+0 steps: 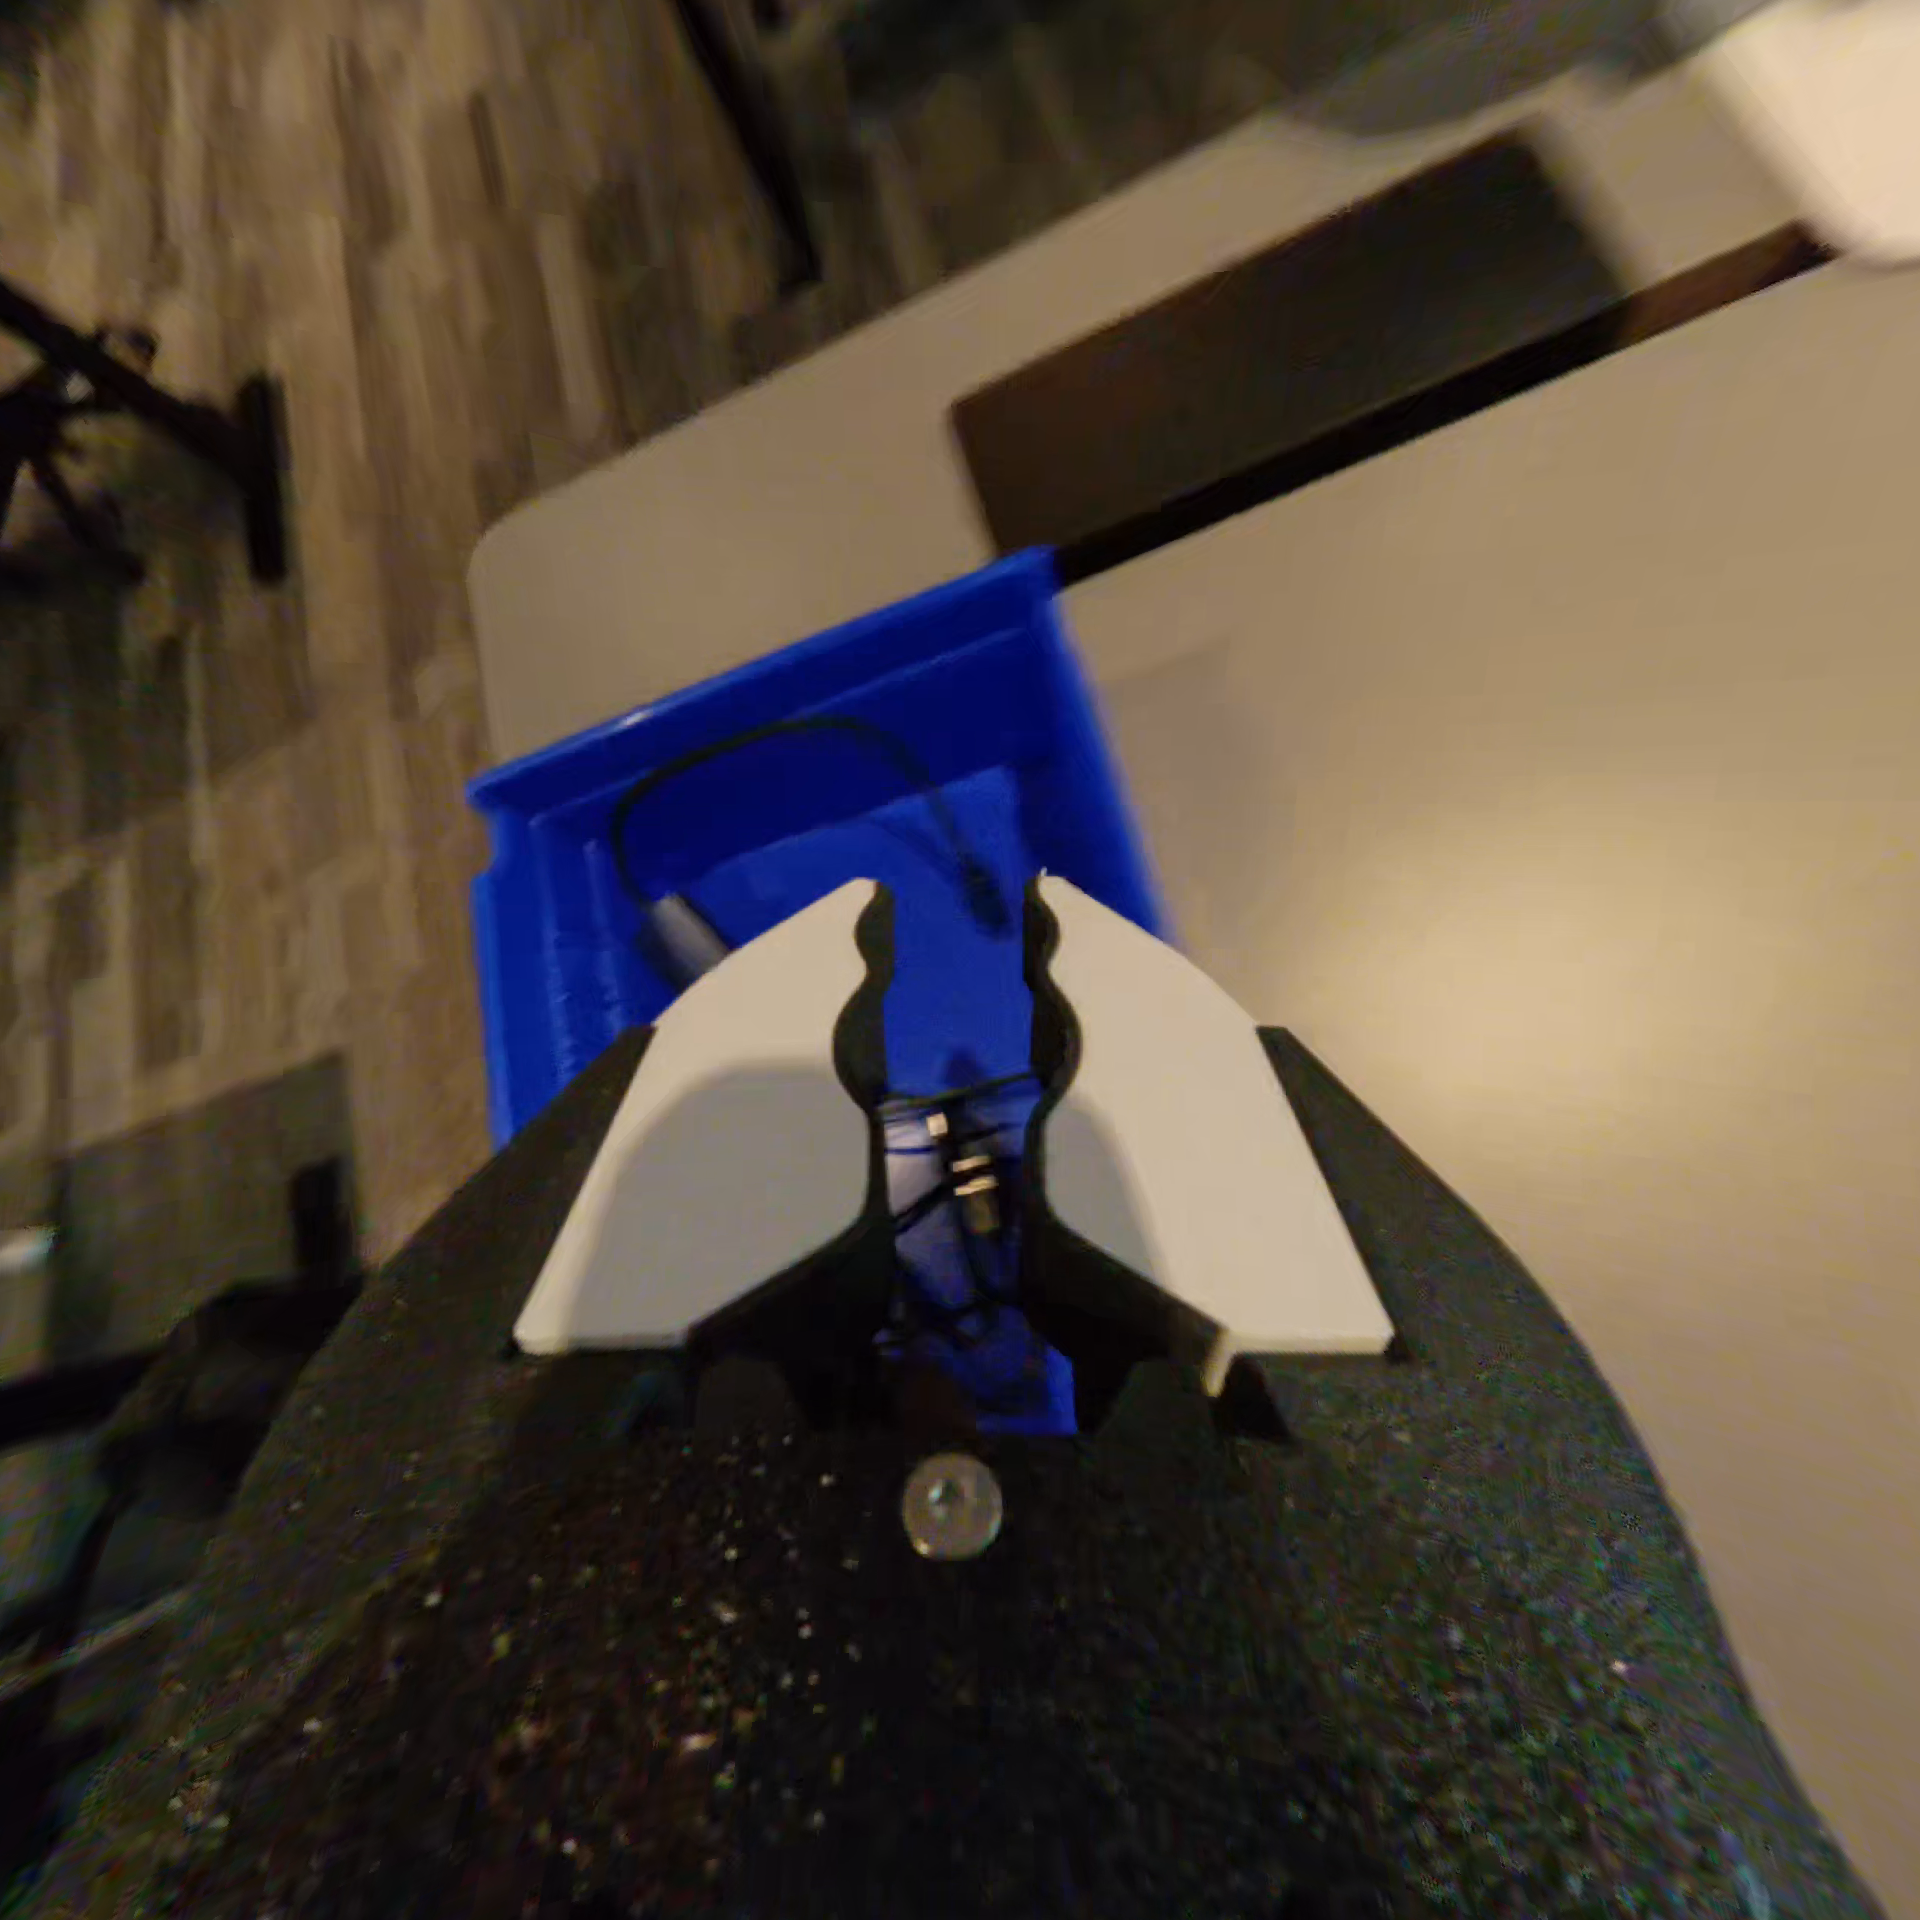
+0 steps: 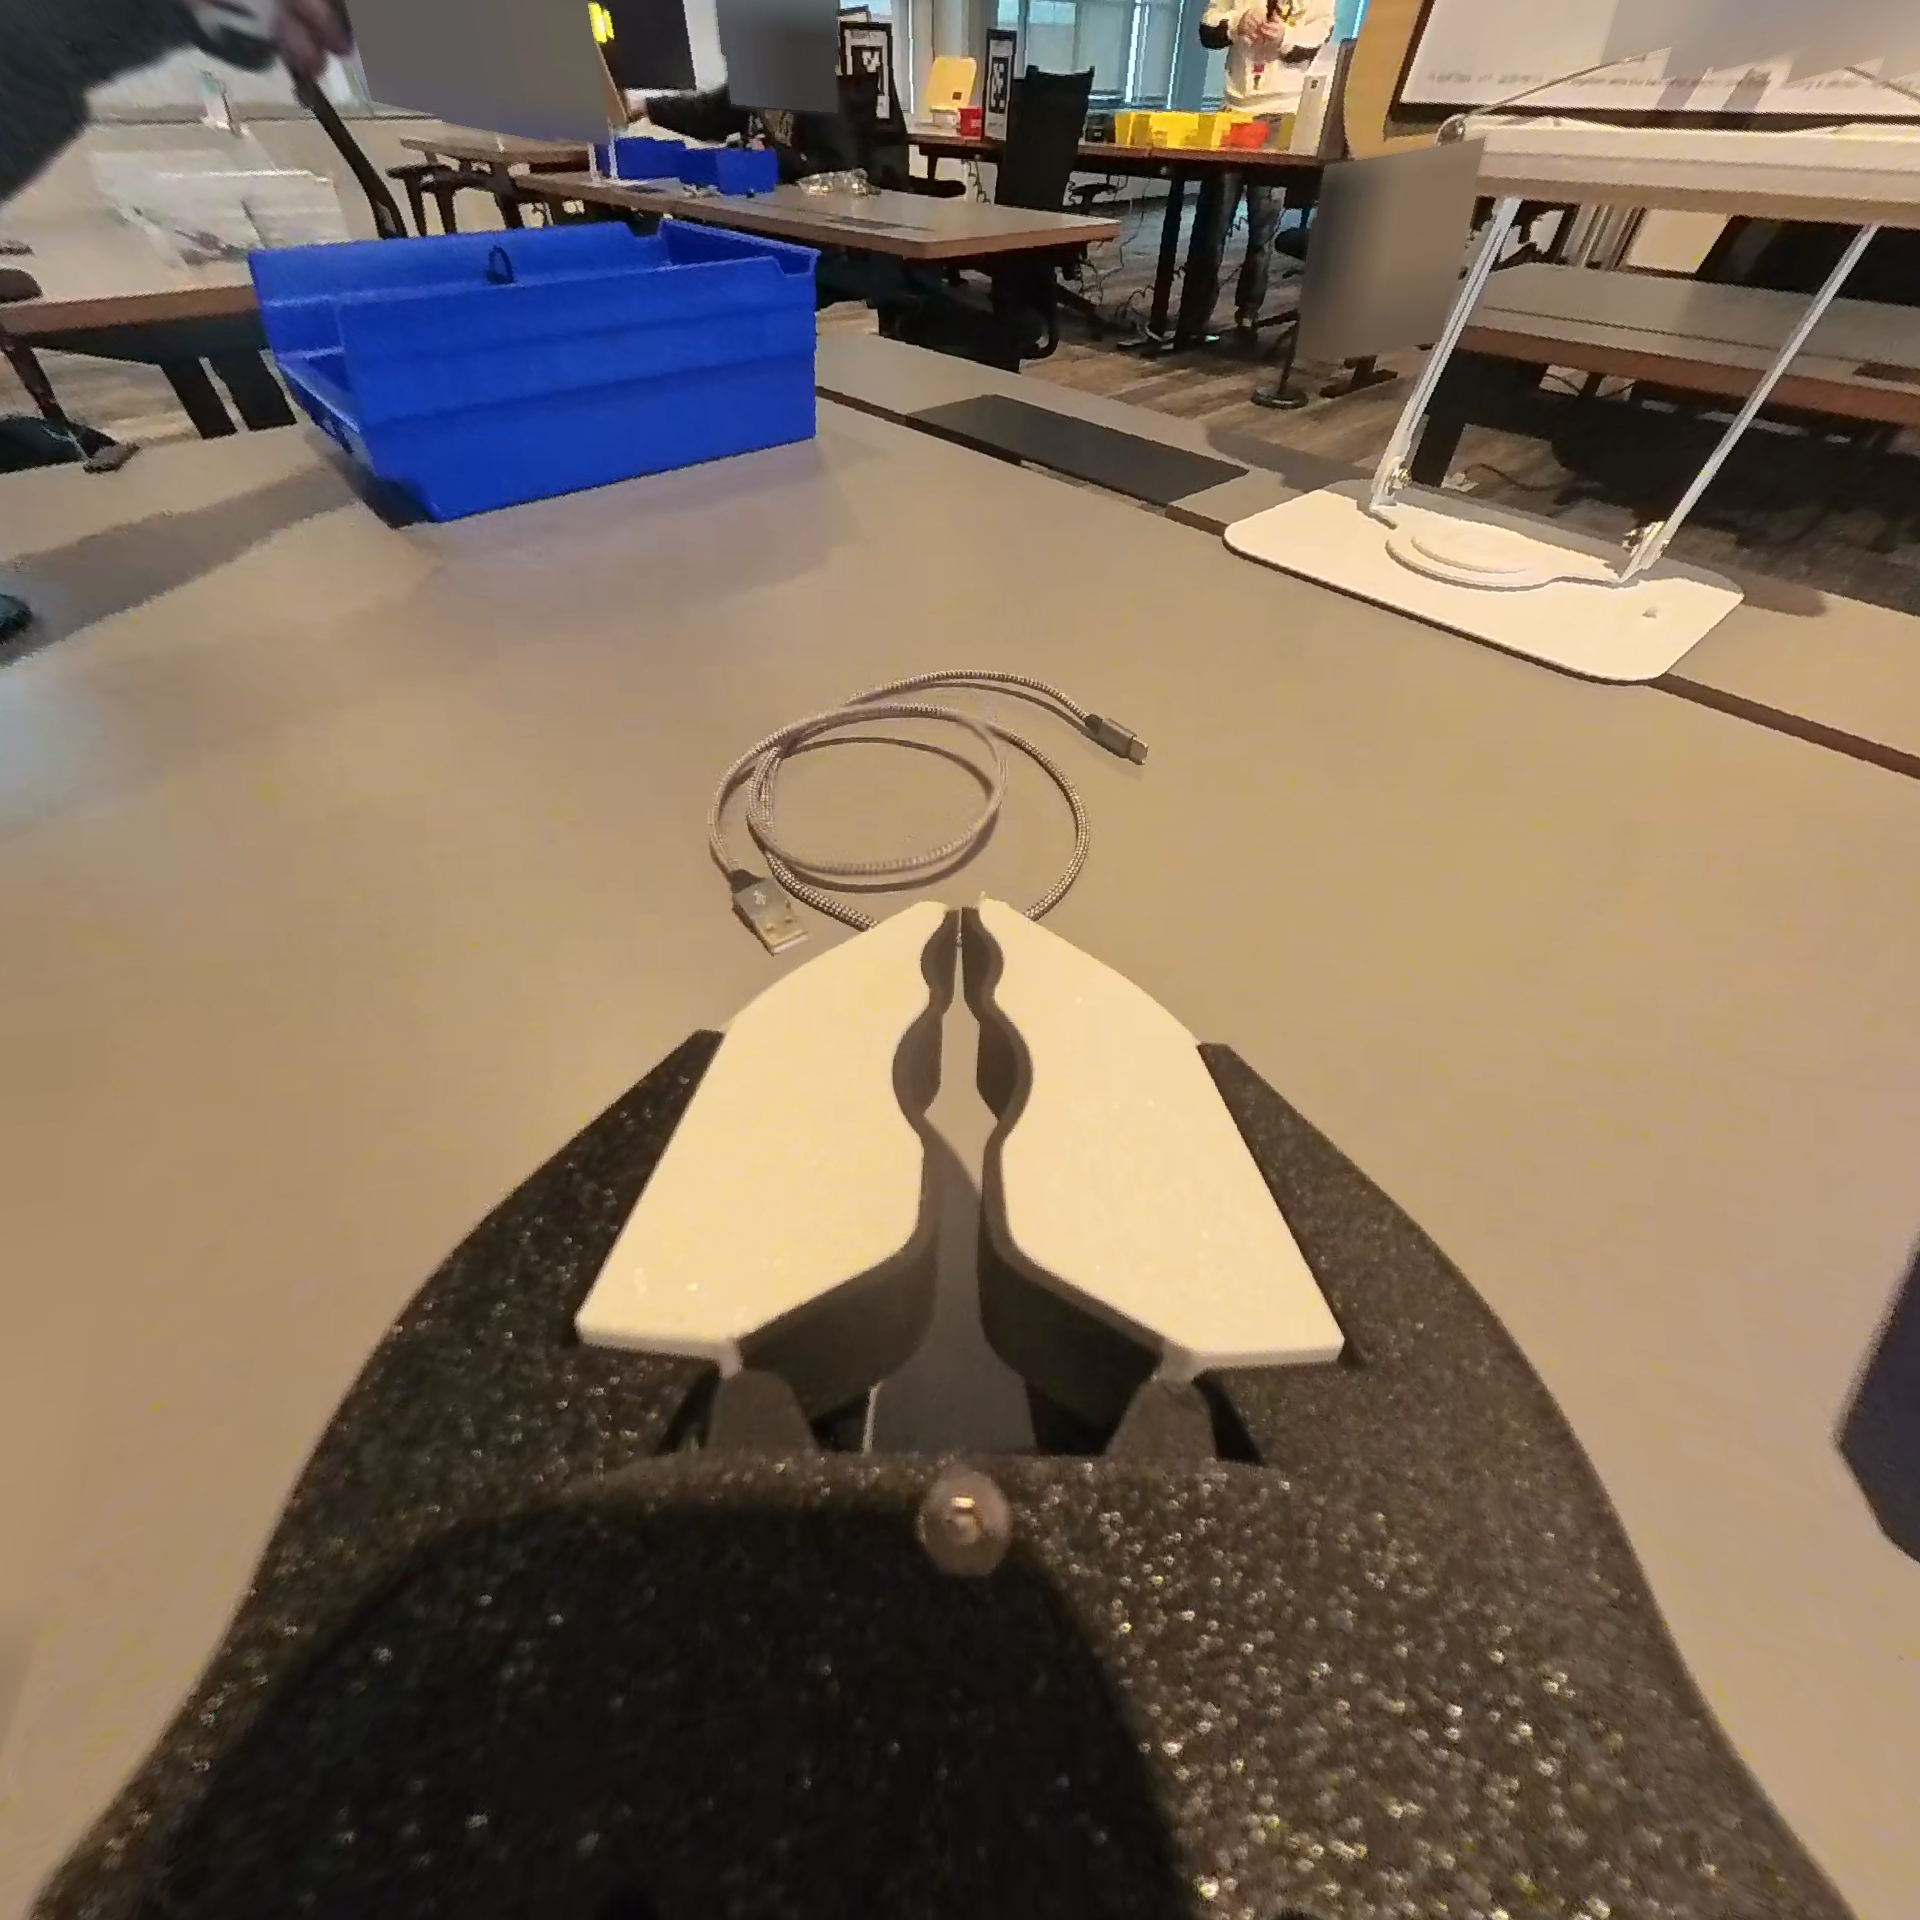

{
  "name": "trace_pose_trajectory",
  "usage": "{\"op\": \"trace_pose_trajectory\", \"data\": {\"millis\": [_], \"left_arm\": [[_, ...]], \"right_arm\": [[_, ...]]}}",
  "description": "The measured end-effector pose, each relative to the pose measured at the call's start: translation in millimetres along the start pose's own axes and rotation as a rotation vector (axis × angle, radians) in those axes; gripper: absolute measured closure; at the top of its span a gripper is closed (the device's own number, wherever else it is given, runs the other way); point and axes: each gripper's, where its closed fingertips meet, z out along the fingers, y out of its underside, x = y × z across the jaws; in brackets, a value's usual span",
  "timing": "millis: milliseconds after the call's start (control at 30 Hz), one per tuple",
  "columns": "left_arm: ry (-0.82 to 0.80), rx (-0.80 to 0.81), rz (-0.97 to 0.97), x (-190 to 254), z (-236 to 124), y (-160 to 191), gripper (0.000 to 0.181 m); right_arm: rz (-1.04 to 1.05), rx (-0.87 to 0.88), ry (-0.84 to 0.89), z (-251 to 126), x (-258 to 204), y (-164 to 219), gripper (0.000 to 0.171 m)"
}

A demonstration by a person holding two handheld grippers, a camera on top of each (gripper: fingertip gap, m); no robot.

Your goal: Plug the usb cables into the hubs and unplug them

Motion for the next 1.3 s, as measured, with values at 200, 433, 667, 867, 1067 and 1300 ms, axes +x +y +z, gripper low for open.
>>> {"op": "trace_pose_trajectory", "data": {"millis": [200, 433, 667, 867, 1067, 1300], "left_arm": [[-0.031, -0.212, -0.109, -54, 79, 46, 0.153], [0.192, -0.036, -0.473, -31, 115, 6, 0.147], [0.114, -0.223, -0.38, -23, 150, 26, 0.159], [0.098, -0.105, -0.378, -32, 124, -4, 0.177], [0.043, 0.297, -0.295, -48, 13, -97, 0.178], [0.064, 0.659, 0.035, 28, -162, -205, 0.177]], "right_arm": [[0.0, 0.004, 0.01, 1, 1, -1, 0.171], [0.085, 0.023, -0.009, 1, 8, -3, 0.171], [0.113, 0.047, -0.017, -1, 11, -6, 0.171], [0.103, 0.053, -0.018, -3, 9, -6, 0.171], [0.077, 0.043, -0.018, -2, 6, -5, 0.171], [0.036, 0.023, -0.018, 0, 2, -4, 0.171]]}}
